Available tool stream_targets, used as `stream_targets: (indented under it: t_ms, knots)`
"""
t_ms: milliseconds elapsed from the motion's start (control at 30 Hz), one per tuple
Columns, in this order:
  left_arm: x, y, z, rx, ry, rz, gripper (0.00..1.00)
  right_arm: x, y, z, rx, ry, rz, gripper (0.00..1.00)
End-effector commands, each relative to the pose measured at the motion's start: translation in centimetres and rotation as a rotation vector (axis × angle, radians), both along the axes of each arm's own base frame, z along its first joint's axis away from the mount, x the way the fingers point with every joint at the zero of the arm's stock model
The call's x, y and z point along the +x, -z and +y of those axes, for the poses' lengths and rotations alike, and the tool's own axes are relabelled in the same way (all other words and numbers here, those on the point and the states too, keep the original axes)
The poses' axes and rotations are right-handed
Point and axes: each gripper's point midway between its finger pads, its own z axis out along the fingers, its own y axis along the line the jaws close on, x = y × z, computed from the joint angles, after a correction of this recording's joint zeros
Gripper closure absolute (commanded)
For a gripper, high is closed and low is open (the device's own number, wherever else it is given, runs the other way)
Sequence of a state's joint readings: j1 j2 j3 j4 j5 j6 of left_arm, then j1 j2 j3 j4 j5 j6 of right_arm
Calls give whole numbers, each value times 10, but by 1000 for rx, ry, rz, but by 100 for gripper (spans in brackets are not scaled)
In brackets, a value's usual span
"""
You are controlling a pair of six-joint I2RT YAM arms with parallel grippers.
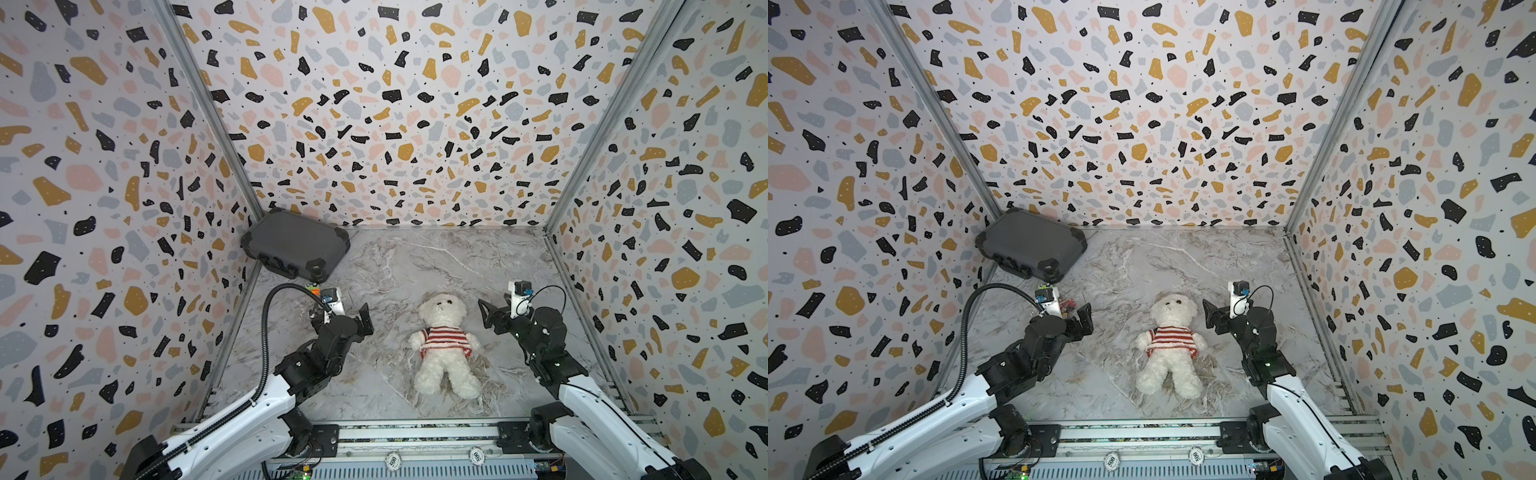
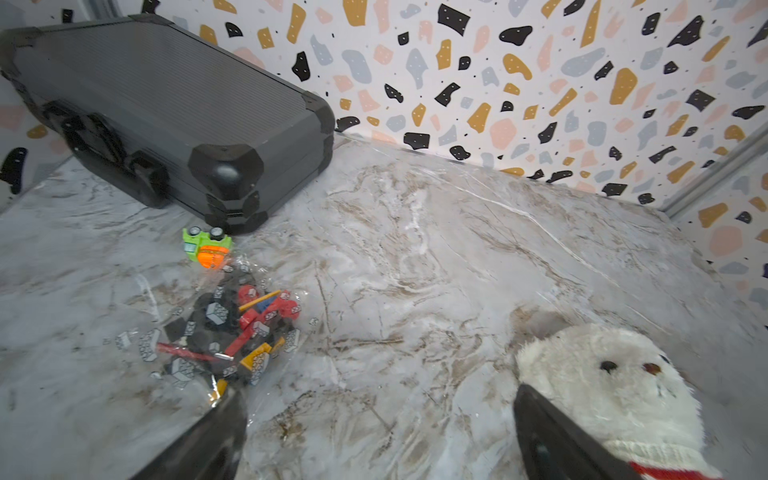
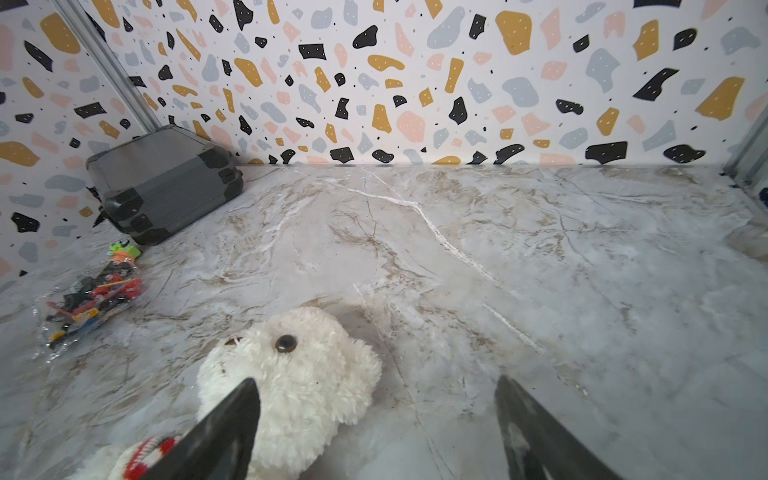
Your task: Dress the teddy bear
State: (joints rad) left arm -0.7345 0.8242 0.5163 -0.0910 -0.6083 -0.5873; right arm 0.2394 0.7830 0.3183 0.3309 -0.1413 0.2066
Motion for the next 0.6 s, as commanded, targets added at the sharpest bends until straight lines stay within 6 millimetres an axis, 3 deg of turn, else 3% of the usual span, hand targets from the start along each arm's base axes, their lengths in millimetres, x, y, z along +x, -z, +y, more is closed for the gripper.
stream_targets:
  t_ms: [0, 333, 567]
  knots:
    - [5, 2, 23, 52, -88, -21, 0, 4, -10, -14, 27, 62, -57, 1]
    - [32, 14, 77, 98, -308, -41, 0, 21, -20, -43, 35, 212, -176, 1]
    - [45, 7, 95, 206, -353, -87, 0, 35, -6, -71, 27, 310, -173, 1]
